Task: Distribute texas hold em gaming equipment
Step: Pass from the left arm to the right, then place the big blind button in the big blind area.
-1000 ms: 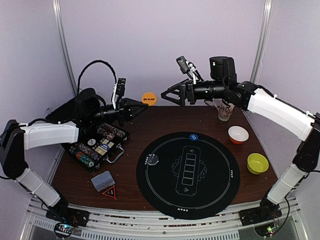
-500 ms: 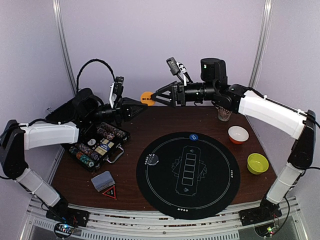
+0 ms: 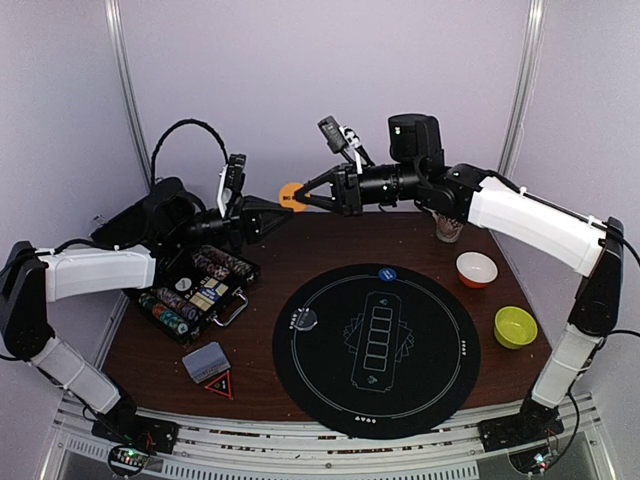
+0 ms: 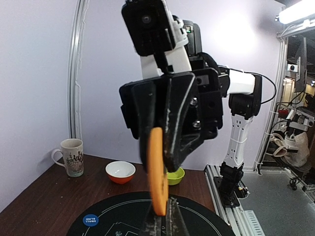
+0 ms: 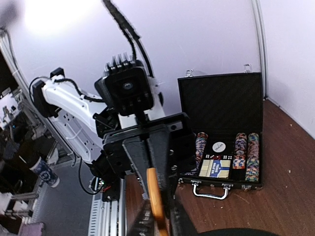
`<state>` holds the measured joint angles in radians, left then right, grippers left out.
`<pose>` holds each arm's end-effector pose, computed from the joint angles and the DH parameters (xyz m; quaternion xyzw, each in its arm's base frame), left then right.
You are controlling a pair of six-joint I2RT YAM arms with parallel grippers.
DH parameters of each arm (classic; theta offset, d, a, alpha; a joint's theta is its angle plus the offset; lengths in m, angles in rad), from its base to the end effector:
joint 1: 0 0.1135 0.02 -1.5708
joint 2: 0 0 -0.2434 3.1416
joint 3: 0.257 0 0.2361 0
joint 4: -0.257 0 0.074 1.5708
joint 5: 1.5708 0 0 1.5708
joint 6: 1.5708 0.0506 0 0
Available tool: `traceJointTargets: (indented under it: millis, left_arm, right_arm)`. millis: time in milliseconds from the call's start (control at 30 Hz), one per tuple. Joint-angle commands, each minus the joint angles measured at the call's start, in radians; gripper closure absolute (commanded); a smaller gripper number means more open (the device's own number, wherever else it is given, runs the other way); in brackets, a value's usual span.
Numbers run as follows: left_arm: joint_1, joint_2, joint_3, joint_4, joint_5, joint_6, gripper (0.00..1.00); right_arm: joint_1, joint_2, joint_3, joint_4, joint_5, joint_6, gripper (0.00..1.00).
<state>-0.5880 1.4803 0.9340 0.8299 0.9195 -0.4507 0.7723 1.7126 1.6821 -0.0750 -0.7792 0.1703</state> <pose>0.2479 -0.2136 0.3178 0.3910 0.5121 -0.5870 0.4902 0.2573 0.3003 0.3959 -0.4465 0.5815 0.5325 0.4231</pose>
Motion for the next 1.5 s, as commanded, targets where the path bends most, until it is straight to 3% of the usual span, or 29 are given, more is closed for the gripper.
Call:
traceJointTargets:
  millis: [0,100,133,167,200,233,267,367,500,633,867,1033,1167,1300,1467]
  left_arm:
    - [-0.003,-0.002,0.01,0.026,0.007,0.011,1.0]
    - [-0.002,0.005,0.009,0.008,0.002,0.012,1.0]
    - [-0.001,0.01,0.013,-0.024,-0.016,0.015,0.94]
    - [-0.001,0.015,0.024,-0.081,-0.053,0.025,0.67]
    - [-0.001,0.02,0.036,-0.16,-0.106,0.046,0.28]
    - [-0.002,0.024,0.059,-0.254,-0.177,0.085,0.06]
    - [-0.001,0.027,0.077,-0.358,-0.263,0.127,0.02]
    - [0.007,0.037,0.121,-0.619,-0.573,0.222,0.02]
    - [0.025,0.03,0.118,-0.735,-0.813,0.267,0.02]
    - [0.041,0.025,0.113,-0.742,-0.871,0.281,0.02]
    - [0.048,0.039,0.146,-0.763,-0.882,0.302,0.02]
    - [0.051,0.036,0.15,-0.765,-0.896,0.329,0.02]
    - [0.053,0.04,0.156,-0.763,-0.9,0.331,0.02]
    - [0.055,0.044,0.171,-0.775,-0.903,0.337,0.02]
    - [0.056,0.034,0.175,-0.785,-0.92,0.348,0.02]
  right_arm:
    - [0.009,0.0,-0.011,-0.005,0.006,-0.001,1.0]
    - [0.004,-0.034,-0.06,-0.015,0.058,-0.008,1.0]
    - [-0.005,-0.053,-0.085,-0.015,0.083,0.004,1.0]
    - [-0.023,-0.071,-0.112,-0.021,0.108,0.027,1.0]
    - [-0.052,-0.088,-0.143,-0.043,0.127,0.059,1.0]
    - [-0.094,-0.103,-0.175,-0.088,0.142,0.088,1.0]
    - [-0.138,-0.121,-0.208,-0.157,0.163,0.118,1.0]
    - [-0.288,-0.159,-0.349,-0.407,0.219,0.156,1.0]
    - [-0.425,-0.23,-0.547,-0.615,0.252,0.189,1.0]
    - [-0.499,-0.258,-0.672,-0.754,0.375,0.182,1.0]
    - [-0.526,-0.191,-0.73,-0.817,0.477,0.162,1.0]
    - [-0.534,-0.182,-0.759,-0.83,0.46,0.153,1.0]
    - [-0.535,-0.169,-0.803,-0.736,0.306,0.153,1.0]
    - [-0.536,-0.129,-0.802,-0.771,0.396,0.134,1.0]
    - [-0.537,-0.162,-0.724,-0.834,0.623,0.171,0.57]
